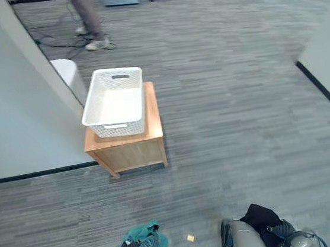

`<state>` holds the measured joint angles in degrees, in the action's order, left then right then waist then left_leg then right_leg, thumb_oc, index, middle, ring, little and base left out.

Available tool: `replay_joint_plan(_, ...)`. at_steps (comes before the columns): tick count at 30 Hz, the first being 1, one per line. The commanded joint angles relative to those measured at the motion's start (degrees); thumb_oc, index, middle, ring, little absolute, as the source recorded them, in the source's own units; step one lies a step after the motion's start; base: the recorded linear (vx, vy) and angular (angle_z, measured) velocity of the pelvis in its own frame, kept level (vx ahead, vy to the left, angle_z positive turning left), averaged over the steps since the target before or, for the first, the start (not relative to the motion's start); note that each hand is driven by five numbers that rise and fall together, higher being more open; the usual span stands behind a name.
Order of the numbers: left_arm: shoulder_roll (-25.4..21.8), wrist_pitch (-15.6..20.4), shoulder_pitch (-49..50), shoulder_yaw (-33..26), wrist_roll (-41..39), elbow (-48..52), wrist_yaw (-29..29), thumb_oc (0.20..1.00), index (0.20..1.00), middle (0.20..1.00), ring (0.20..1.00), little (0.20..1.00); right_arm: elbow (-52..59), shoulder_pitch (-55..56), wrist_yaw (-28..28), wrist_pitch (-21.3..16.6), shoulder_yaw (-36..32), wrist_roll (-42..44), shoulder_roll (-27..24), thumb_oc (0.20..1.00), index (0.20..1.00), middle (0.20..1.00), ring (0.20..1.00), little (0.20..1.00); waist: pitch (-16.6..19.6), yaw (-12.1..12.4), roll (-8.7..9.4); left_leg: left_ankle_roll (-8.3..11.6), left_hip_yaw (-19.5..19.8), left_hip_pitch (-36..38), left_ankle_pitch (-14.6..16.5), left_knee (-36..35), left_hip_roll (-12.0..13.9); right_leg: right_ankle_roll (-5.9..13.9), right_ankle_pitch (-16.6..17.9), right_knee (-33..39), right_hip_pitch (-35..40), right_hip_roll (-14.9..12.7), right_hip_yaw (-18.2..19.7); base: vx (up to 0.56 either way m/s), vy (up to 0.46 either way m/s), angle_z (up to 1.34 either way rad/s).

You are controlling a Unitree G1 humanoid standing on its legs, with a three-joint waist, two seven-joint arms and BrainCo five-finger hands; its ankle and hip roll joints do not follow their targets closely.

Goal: Tidy up the quilt and then pick up the clothes from the bed and put them into the laundry hamper.

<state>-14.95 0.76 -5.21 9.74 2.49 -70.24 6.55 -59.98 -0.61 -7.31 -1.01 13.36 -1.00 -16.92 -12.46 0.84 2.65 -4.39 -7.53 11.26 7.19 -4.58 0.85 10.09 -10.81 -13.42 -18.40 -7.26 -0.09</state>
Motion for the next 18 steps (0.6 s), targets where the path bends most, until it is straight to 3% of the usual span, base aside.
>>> replay_joint_plan(1,-0.61,2.36,-2.79,1.38,0.37,0.08,0.87,0.2,0.2,0.2,0.2,0.2,1.16,-0.59,0.19,-0.52,-2.74,2.46,-1.26,0.2,0.2,0.2,0.2,0.2,-3.25,-2.31,0.38,5.7,-0.2,2.83,1.12,0.79,1.28,1.99,15.64,12.71,4.88,-0.34,4.9,0.6,-0.28,2.09)
replay_joint_plan(2,-0.56,2.37,-2.77,1.38,0.38,0.08,0.87,0.2,0.2,0.2,0.2,0.2,1.16,-0.56,0.19,-0.52,-2.73,2.46,-1.31,0.2,0.2,0.2,0.2,0.2,-3.37,-2.49,0.16,5.72,-0.03,2.97,1.32,0.91,1.51,1.97,15.53,12.74,5.19,-0.23,4.63,0.93,-0.515,1.48)
replay_joint_plan(3,-0.59,2.44,-1.12,0.86,0.67,-0.98,0.82,0.2,0.2,0.2,0.2,0.2,0.75,-0.21,1.11,-0.58,-2.3,2.15,-1.68,0.2,0.2,0.2,0.2,0.2,-2.23,-3.42,0.08,7.05,3.94,4.53,2.43,8.75,2.55,1.48,15.2,8.43,5.97,1.07,5.23,0.77,-0.512,1.14)
replay_joint_plan(4,-0.43,2.45,-0.63,0.3,-0.63,-0.92,0.98,0.2,0.2,0.2,0.2,0.2,-0.02,-0.88,1.28,-1.04,-1.67,2.7,-1.9,0.2,0.2,0.2,0.2,0.2,-2.37,-3.18,-0.36,7.86,4.32,2.12,-1.3,16.33,4.12,0.15,14.9,7.25,7.45,2.33,5.62,0.97,-0.814,1.25)
replay_joint_plan(5,-0.53,2.09,-0.24,-0.27,-1.82,-0.48,1.3,0.2,0.2,0.2,0.2,0.2,0.02,-1.53,0.87,-0.72,-1.56,2.69,-2.43,0.2,0.2,0.2,0.2,0.2,-3.89,-1.75,0.99,8.03,4.68,-8.41,-8.03,37.12,6.28,-3.18,13.89,7.83,10.84,1.67,3.5,0.38,-0.477,1.54)
replay_joint_plan(6,-0.56,2.09,-0.25,-0.28,-1.82,-0.48,1.3,0.2,0.2,0.2,0.2,0.2,0.01,-1.55,0.87,-0.72,-1.55,2.69,-2.4,0.2,0.2,0.2,0.2,0.2,-3.7,-1.89,1.12,8.03,4.8,-8.74,-8.17,37.15,6.14,-3.17,13.98,7.89,10.63,1.53,3.43,0.42,-0.553,1.46)
replay_joint_plan(7,-0.59,1.9,-0.64,-0.61,-3.22,-0.39,1.99,0.2,0.2,0.2,0.2,0.2,0.41,-2.95,0.33,-0.84,-0.86,2.75,-3.1,0.2,0.2,0.2,0.2,0.2,-5.03,-0.45,2.53,7.19,0.46,-14.14,-9.59,41.47,8.34,-5.14,12.57,9.84,14.99,0.88,0.55,0.2,-0.25,0.31)
replay_joint_plan(8,-0.6,1.89,-0.65,-0.61,-3.23,-0.39,1.99,0.2,0.2,0.2,0.2,0.2,0.39,-2.98,0.33,-0.84,-0.86,2.75,-3.09,0.2,0.2,0.2,0.2,0.2,-5.1,-0.46,2.47,7.19,0.5,-14.15,-9.48,41.62,8.41,-5.13,12.57,9.89,15.09,0.93,0.51,0.33,-0.298,0.18)
replay_joint_plan(10,-0.03,1.92,-0.73,-0.54,-3.24,-0.13,1.84,0.2,0.2,0.2,0.2,0.2,0.83,-3.7,0.26,-0.64,-0.82,2.47,-3.84,0.2,0.2,0.2,0.2,0.2,-5.33,0.39,2.85,7.49,-4.38,-17.36,-8.27,36.09,8.12,-5.37,11.14,11.48,18.76,0.22,-1.54,0.4,-0.101,0.32)
replay_joint_plan(11,0.48,2.2,-0.27,-0.56,-3.17,0.25,1.55,0.2,0.2,0.2,0.2,0.2,1.35,-3.85,0.37,-0.85,-0.41,2.02,-4.37,0.2,0.2,0.2,0.2,0.2,-4.73,1.16,2.49,7.01,-7.85,-18.84,-7.17,26.87,5.19,-5.1,9.47,12.17,21.3,0.6,-2.9,0.53,-0.079,0.34)
replay_joint_plan(13,0.89,2.08,0.28,-0.72,-3.12,0.12,1.22,0.2,0.2,0.2,0.2,0.2,1.41,-3.75,0.46,-0.95,-0.45,1.55,-4.46,0.2,0.2,0.2,0.2,0.2,-3.3,1.09,1.55,8.08,-14.16,-19.08,-6.08,18.71,4.25,-4.56,6.7,12.56,23.9,1.66,-5.05,0.52,0.001,0.58)
replay_joint_plan(14,1.08,1.76,0.88,-1.06,-2.76,-0.04,1.0,0.2,0.2,0.2,0.2,0.2,1.38,-3.25,0.47,-0.98,-0.68,1.07,-4.58,0.2,0.2,0.2,0.2,0.2,-2.64,0.73,0.91,8.36,-19.31,-18.0,-7.01,14.03,4.59,-4.47,5.27,11.9,24.93,2.51,-6.7,0.36,0.049,0.64)
replay_joint_plan(15,1.16,1.71,1.08,-1.03,-2.71,0.03,0.99,0.2,0.2,0.2,0.2,0.2,1.4,-3.06,0.47,-0.99,-0.65,1.03,-4.65,0.2,0.2,0.2,0.2,0.2,-2.81,0.67,1.04,8.35,-19.36,-17.1,-6.89,13.28,4.02,-4.24,4.75,11.65,25.41,2.13,-6.74,0.29,0.033,0.49)
replay_joint_plan(16,1.39,1.53,1.33,-1.18,-2.66,0.24,0.8,0.2,0.2,0.2,0.2,0.2,1.22,-3.09,0.47,-0.96,-0.85,1.06,-4.51,0.2,0.2,0.2,0.2,0.2,-2.65,0.49,0.79,8.36,-22.63,-16.2,-7.25,12.19,4.97,-4.2,3.32,9.42,25.59,2.41,-8.26,0.41,0.05,0.32)
replay_joint_plan(17,1.03,1.17,2.05,-1.4,-2.06,0.39,0.44,0.2,0.2,0.2,0.2,0.2,1.5,-2.26,0.78,-1.0,-0.83,0.63,-3.6,0.2,0.2,0.2,0.2,0.2,-1.7,0.44,0.31,5.8,-22.18,-12.91,-6.07,8.5,3.1,-3.57,2.14,0.73,24.79,3.34,-11.08,0.38,0.044,0.46)
replay_joint_plan(18,1.0,1.17,2.09,-1.39,-2.06,0.42,0.44,0.2,0.2,0.2,0.2,0.2,1.48,-2.24,0.77,-1.03,-0.82,0.62,-3.58,0.2,0.2,0.2,0.2,0.2,-1.69,0.33,0.39,5.68,-22.09,-12.84,-6.05,8.33,2.89,-3.46,1.88,0.31,24.66,3.15,-11.17,0.36,0.046,0.72)
